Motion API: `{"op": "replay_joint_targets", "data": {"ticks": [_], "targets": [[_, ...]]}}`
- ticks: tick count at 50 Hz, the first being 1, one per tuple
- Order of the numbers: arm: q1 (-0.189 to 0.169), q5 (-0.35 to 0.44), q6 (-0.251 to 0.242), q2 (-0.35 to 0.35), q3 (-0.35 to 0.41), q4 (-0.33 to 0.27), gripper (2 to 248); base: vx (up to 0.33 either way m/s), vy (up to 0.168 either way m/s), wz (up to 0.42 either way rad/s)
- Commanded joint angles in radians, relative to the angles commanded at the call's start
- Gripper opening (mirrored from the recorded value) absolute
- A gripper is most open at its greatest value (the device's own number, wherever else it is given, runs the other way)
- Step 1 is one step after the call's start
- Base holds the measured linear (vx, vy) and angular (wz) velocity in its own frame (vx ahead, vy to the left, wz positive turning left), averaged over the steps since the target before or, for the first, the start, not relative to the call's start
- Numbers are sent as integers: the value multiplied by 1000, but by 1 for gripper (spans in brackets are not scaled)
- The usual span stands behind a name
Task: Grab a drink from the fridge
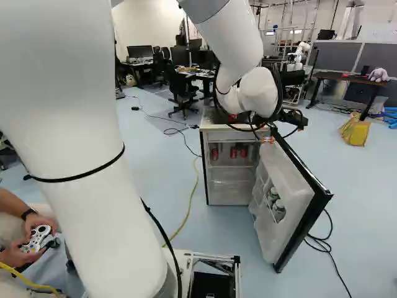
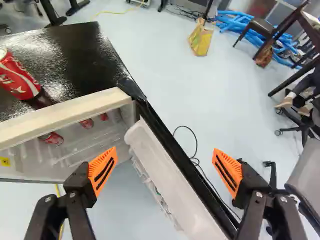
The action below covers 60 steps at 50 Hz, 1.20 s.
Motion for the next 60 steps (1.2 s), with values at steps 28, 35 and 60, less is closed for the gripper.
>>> {"op": "replay_joint_targets", "data": {"ticks": [28,35,60], "targets": [[-79,-190,0,-7,-77,103,247,0,0,0],[-94,-239,0,-18,-105,131,247,0,0,0],[-138,-417,0,-116,-221,233,247,0,0,0]]}}
